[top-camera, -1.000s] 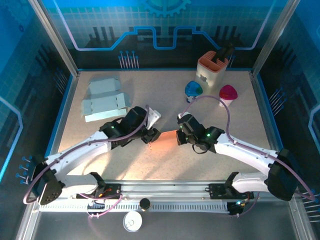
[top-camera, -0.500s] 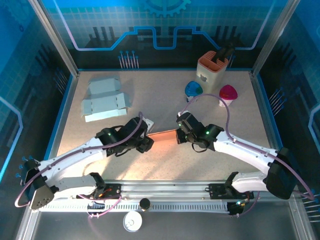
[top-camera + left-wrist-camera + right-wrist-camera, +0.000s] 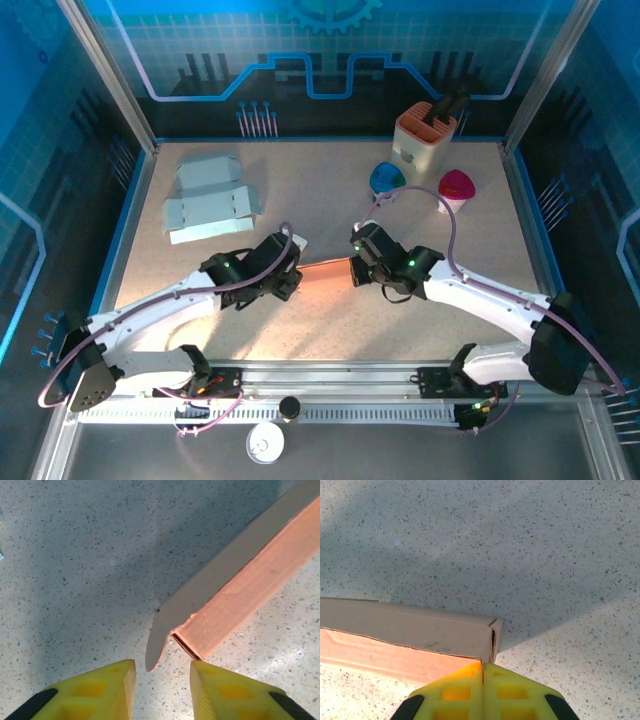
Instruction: Fold the paper box
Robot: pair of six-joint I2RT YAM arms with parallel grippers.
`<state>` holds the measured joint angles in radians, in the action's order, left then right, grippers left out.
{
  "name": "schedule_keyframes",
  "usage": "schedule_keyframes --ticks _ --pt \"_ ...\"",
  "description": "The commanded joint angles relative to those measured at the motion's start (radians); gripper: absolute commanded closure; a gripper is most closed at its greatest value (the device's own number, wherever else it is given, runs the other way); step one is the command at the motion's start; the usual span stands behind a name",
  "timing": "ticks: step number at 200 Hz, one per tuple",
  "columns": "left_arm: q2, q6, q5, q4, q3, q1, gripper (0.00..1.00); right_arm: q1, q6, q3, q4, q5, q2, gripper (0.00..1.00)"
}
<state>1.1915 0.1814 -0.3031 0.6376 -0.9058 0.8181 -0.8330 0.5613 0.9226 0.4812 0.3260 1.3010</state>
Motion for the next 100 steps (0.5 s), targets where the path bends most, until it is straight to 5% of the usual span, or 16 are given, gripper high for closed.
schedule_keyframes --ticks 1,100 --pt "0.024 -0.018 -0.010 -0.024 -0.014 -0.015 0.70 -0.009 0.012 0.028 0.020 0.007 0.008 1.00" --pt "0.074 -0.011 0.004 -0.054 -0.030 -0.017 0.92 -0.006 0.021 0.023 0.013 -0.002 0.011 1.00"
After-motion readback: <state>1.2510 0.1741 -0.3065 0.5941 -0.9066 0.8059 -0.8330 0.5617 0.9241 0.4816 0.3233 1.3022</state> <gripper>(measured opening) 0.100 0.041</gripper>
